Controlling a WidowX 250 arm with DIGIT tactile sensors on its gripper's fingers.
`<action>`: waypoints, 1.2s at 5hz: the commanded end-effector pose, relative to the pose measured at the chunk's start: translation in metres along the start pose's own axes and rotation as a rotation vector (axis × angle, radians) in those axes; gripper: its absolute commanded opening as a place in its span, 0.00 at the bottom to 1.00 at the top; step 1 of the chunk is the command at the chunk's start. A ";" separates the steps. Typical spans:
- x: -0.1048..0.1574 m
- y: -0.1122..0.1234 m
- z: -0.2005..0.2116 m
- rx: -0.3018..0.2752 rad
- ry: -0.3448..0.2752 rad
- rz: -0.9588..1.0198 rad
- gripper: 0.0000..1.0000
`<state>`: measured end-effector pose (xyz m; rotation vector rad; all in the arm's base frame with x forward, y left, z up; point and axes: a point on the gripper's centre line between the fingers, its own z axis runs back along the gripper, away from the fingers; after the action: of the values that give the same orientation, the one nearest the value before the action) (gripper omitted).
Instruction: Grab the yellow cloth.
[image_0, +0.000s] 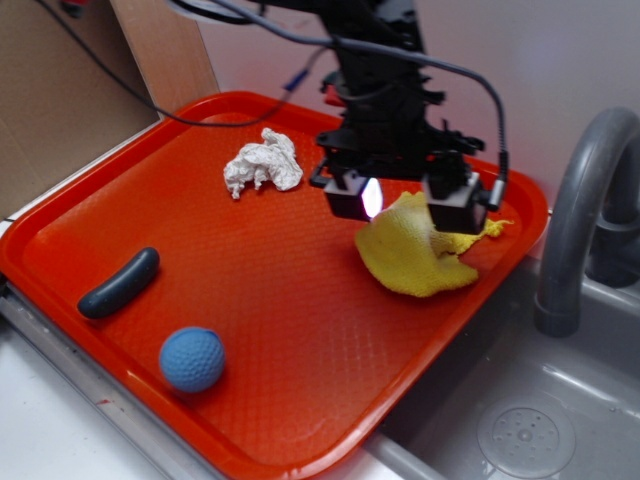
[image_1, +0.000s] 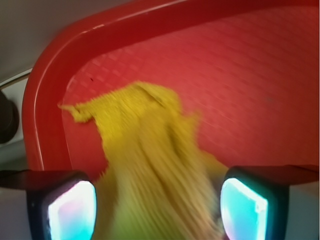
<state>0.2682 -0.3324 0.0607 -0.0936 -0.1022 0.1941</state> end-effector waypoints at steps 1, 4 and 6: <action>0.003 -0.022 0.011 0.012 0.041 -0.122 0.09; 0.004 0.002 0.086 -0.014 -0.112 -0.100 0.00; 0.012 0.086 0.156 -0.026 -0.190 -0.045 0.00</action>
<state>0.2440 -0.2384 0.1830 -0.0449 -0.2426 0.1336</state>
